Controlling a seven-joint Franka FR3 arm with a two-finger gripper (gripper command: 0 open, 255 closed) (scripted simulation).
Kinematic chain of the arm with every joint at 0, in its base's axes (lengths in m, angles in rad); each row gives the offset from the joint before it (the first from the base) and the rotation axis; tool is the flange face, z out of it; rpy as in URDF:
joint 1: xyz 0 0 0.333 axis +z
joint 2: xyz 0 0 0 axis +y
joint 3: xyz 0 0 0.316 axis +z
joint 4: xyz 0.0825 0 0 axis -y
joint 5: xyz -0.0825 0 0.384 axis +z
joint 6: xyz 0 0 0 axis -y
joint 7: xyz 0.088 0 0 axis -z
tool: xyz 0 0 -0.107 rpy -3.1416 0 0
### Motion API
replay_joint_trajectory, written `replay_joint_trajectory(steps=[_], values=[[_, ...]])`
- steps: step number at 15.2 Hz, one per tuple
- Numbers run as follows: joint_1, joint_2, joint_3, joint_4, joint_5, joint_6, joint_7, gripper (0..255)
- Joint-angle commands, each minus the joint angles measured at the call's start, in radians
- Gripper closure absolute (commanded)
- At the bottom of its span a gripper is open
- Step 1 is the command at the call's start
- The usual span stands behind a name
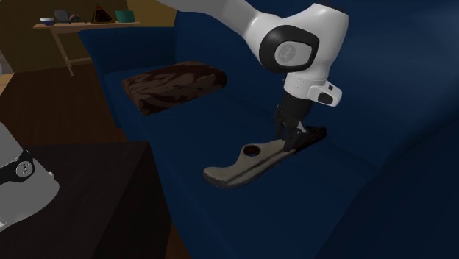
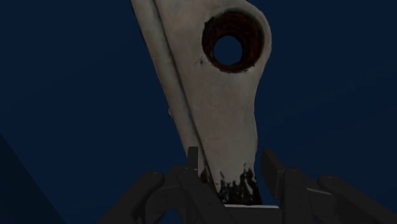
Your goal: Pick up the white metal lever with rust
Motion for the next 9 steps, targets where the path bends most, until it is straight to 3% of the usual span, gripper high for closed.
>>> replay_joint_trajectory(steps=[1, 9], values=[[0.000, -0.012, 0.000, 0.006, 0.000, -0.018, 0.002, 255], [-0.001, -0.050, 0.000, 0.026, -0.001, -0.075, 0.006, 255]])
